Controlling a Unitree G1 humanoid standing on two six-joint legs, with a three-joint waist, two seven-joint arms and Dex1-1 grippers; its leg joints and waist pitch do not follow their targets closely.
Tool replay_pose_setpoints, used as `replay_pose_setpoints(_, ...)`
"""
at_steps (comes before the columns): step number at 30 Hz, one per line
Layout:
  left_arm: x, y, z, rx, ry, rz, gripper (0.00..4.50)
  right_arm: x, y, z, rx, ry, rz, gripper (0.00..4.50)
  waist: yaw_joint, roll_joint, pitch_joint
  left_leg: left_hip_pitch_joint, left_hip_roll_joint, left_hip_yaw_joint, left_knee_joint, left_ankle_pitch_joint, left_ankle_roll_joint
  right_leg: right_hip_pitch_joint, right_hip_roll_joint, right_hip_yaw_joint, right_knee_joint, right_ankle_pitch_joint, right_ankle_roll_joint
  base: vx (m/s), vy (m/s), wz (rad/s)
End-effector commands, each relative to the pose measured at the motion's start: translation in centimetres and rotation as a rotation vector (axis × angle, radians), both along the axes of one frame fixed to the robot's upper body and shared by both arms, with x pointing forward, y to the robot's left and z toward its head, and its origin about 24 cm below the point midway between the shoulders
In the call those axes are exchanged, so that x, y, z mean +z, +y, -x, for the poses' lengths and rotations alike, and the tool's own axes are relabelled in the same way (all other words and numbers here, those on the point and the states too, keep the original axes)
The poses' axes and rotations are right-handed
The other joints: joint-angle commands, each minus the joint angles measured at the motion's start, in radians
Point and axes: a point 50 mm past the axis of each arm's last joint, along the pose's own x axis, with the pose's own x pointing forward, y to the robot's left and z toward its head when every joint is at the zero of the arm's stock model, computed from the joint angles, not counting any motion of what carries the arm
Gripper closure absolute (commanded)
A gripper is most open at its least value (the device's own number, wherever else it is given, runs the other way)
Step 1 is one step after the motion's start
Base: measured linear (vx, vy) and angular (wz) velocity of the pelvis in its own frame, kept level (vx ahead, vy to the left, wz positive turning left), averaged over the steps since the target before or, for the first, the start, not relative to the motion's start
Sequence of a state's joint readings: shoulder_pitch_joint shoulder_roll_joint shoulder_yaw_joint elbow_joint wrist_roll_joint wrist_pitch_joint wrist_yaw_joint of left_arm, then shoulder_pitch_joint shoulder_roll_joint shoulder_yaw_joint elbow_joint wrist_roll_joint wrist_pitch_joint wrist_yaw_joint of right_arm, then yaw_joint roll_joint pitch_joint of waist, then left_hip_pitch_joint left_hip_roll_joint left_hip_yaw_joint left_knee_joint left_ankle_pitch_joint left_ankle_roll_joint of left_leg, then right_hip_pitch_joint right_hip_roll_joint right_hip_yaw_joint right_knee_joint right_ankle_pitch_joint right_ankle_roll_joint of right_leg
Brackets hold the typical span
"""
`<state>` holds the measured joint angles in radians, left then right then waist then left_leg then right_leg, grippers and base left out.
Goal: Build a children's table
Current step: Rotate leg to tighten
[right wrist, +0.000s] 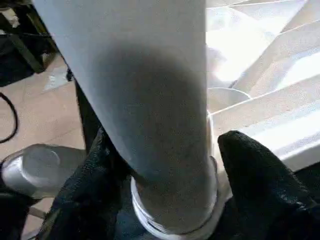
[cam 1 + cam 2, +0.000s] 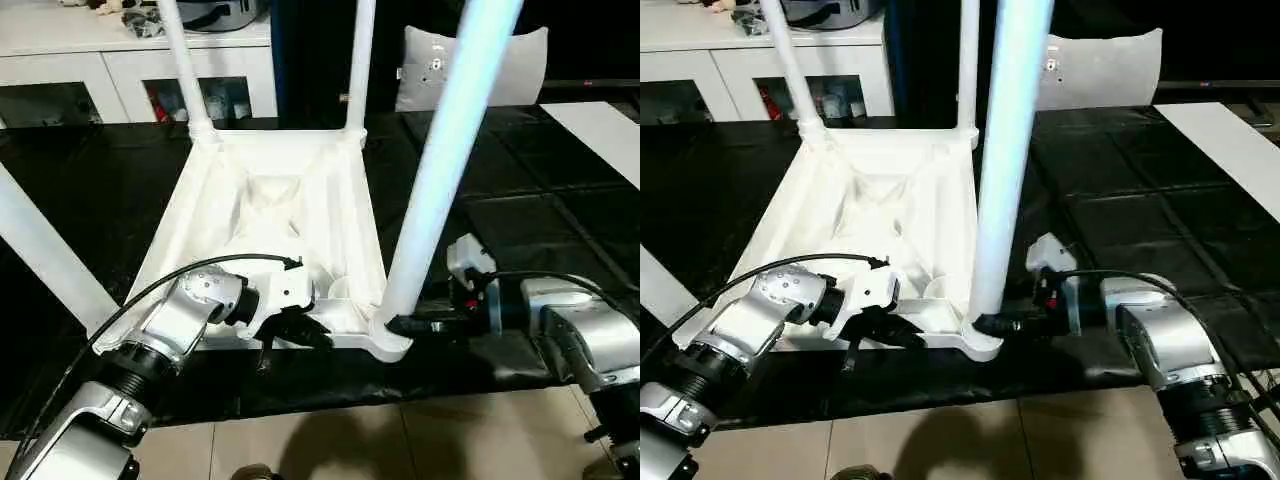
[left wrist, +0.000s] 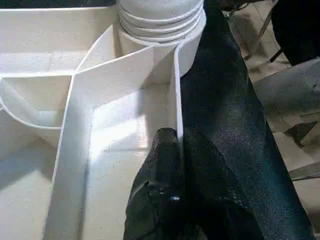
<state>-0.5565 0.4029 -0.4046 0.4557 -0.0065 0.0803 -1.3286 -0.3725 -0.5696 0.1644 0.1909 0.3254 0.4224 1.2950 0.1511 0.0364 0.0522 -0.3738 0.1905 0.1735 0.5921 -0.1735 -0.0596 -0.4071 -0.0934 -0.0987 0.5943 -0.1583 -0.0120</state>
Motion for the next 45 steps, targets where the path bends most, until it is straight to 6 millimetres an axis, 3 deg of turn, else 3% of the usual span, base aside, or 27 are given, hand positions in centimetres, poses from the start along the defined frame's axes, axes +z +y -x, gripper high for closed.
replay_pose_setpoints(1, 1.1, -1.1, 0.2, -0.091, -0.027, 0.043, 4.50, 0.3, 0.3, 0.4, 0.030, 0.009, -0.021, 1.89, -0.005, -0.019, -0.070, 0.011, 0.042, -0.008, -0.068, -0.219, 0.050, 0.052, -0.063, 0.050, -0.076, -0.357, -0.158, 0.000, 0.000, 0.00)
replay_pose_setpoints(6, 1.0, -1.1, 0.2, -0.071, -0.021, 0.055, 4.50, 0.4, 0.6, 0.6, 0.028, 0.038, -0.071, 2.30, -0.004, -0.020, -0.070, 0.011, 0.041, -0.008, -0.068, -0.225, 0.045, 0.051, -0.065, 0.050, -0.078, -0.375, -0.156, 0.000, 0.000, 0.00)
replay_pose_setpoints(14, 1.1, -1.6, -0.1, 0.066, 0.000, 0.115, 4.50, 0.0, 1.7, 0.7, -0.112, 0.035, -0.115, 2.43, -0.010, -0.021, -0.066, 0.011, 0.039, -0.011, -0.072, -0.232, 0.031, 0.050, -0.065, 0.048, -0.083, -0.420, -0.134, 0.000, 0.000, 0.00)
replay_pose_setpoints(15, 1.2, -1.9, -0.3, 0.139, 0.009, 0.138, 4.50, -0.5, 2.2, 0.1, -0.233, 0.024, -0.081, 2.43, -0.014, -0.016, -0.065, 0.013, 0.038, -0.011, -0.073, -0.252, 0.025, 0.049, -0.064, 0.047, -0.088, -0.456, -0.122, 0.000, 0.000, 0.00)
replay_pose_setpoints(16, 1.4, -2.5, -0.6, 0.215, 0.003, 0.163, 4.50, -1.1, 2.6, -0.7, -0.365, 0.019, -0.048, 2.44, -0.022, -0.018, -0.060, 0.012, 0.034, -0.013, -0.075, -0.266, 0.016, 0.048, -0.064, 0.044, -0.092, -0.487, -0.113, 0.000, 0.000, 0.00)
replay_pose_setpoints(17, 1.5, -2.6, -0.6, 0.226, 0.002, 0.167, 4.50, -1.2, 2.6, -0.8, -0.385, 0.020, -0.045, 2.44, -0.027, -0.012, -0.060, 0.010, 0.034, -0.015, -0.075, -0.272, 0.004, 0.049, -0.064, 0.043, -0.090, -0.500, -0.109, 0.000, 0.000, 0.00)
replay_pose_setpoints(18, 1.6, -3.0, -0.8, 0.268, -0.001, 0.181, 4.50, -1.5, 2.8, -1.4, -0.464, 0.030, -0.039, 2.44, -0.042, -0.018, -0.060, 0.009, 0.028, -0.017, -0.075, -0.284, -0.008, 0.051, -0.064, 0.037, -0.098, -0.538, -0.088, 0.000, 0.000, 0.00)
replay_pose_setpoints(19, 1.6, -3.0, -0.8, 0.268, -0.001, 0.181, 4.50, -1.5, 2.8, -1.4, -0.464, 0.030, -0.039, 2.45, -0.053, -0.018, -0.061, 0.010, 0.025, -0.018, -0.075, -0.289, -0.011, 0.051, -0.063, 0.034, -0.103, -0.555, -0.074, 0.000, 0.000, 0.00)
replay_pose_setpoints(20, 1.8, -3.8, -1.2, 0.347, -0.010, 0.207, 4.50, -1.9, 3.1, -2.4, -0.611, 0.035, -0.016, 2.45, -0.067, -0.017, -0.061, 0.006, 0.024, -0.019, -0.075, -0.290, -0.005, 0.052, -0.062, 0.036, -0.104, -0.554, -0.069, 0.000, 0.000, 0.00)
replay_pose_setpoints(24, 2.5, -5.9, -2.2, 0.526, -0.027, 0.271, 4.50, -2.4, 3.8, -4.0, -0.826, 0.006, 0.008, 2.46, -0.096, -0.020, -0.062, 0.010, 0.020, -0.016, -0.068, -0.279, -0.003, 0.045, -0.058, 0.033, -0.108, -0.541, -0.080, 0.000, 0.000, 0.00)
replay_pose_setpoints(25, 2.6, -6.1, -2.3, 0.537, -0.032, 0.279, 4.50, -2.3, 4.0, -4.0, -0.816, -0.001, -0.009, 2.46, -0.096, -0.020, -0.064, 0.011, 0.018, -0.013, -0.066, -0.270, 0.012, 0.045, -0.058, 0.035, -0.110, -0.532, -0.079, 0.000, 0.000, 0.00)
replay_pose_setpoints(26, 2.8, -6.4, -2.4, 0.549, -0.046, 0.291, 4.50, -2.2, 4.2, -4.0, -0.811, -0.010, -0.020, 1.93, -0.097, -0.025, -0.065, 0.008, 0.018, -0.012, -0.065, -0.264, 0.020, 0.046, -0.056, 0.036, -0.110, -0.523, -0.078, 0.000, 0.000, 0.00)
replay_pose_setpoints(27, 3.0, -6.9, -2.4, 0.546, -0.053, 0.314, 4.50, -1.9, 4.4, -4.0, -0.802, -0.017, -0.062, 1.79, -0.091, -0.024, -0.067, 0.009, 0.020, -0.010, -0.065, -0.244, 0.034, 0.046, -0.056, 0.039, -0.107, -0.493, -0.081, 0.000, 0.000, 0.00)
replay_pose_setpoints(30, 3.1, -7.1, -2.2, 0.536, -0.057, 0.307, 4.50, -1.4, 4.7, -3.9, -0.795, -0.024, -0.089, 1.72, -0.083, -0.023, -0.073, 0.002, 0.024, -0.010, -0.066, -0.180, 0.053, 0.054, -0.053, 0.044, -0.089, -0.368, -0.115, 0.000, 0.000, 0.00)
replay_pose_setpoints(31, 3.1, -7.1, -2.1, 0.538, -0.059, 0.303, 4.50, -1.3, 4.7, -3.8, -0.791, -0.031, -0.092, 1.38, -0.078, -0.021, -0.076, 0.001, 0.027, -0.010, -0.065, -0.149, 0.060, 0.056, -0.053, 0.046, -0.079, -0.305, -0.133, 0.000, 0.000, 0.00)
replay_pose_setpoints(34, 3.0, -6.5, -2.1, 0.536, -0.068, 0.280, 4.50, -1.1, 4.2, -3.8, -0.779, -0.050, -0.092, 1.24, -0.074, -0.021, -0.078, -0.003, 0.025, -0.007, -0.061, -0.120, 0.076, 0.059, -0.054, 0.046, -0.071, -0.229, -0.165, 0.000, 0.000, 0.00)
replay_pose_setpoints(38, 2.9, -5.9, -2.1, 0.516, -0.074, 0.262, 4.50, -0.9, 3.2, -3.6, -0.736, -0.071, -0.093, 0.91, -0.068, -0.020, -0.075, -0.005, 0.026, -0.006, -0.059, -0.134, 0.084, 0.057, -0.055, 0.045, -0.076, -0.264, -0.159, 0.000, 0.000, 0.00)
replay_pose_setpoints(45, 2.4, -3.8, -1.5, 0.325, -0.122, 0.225, 4.50, 0.4, 0.6, -2.1, -0.451, -0.116, -0.039, 0.14, -0.051, -0.020, -0.072, 0.000, 0.033, -0.007, -0.062, -0.184, 0.075, 0.053, -0.055, 0.047, -0.082, -0.329, -0.130, 0.000, 0.000, 0.00)
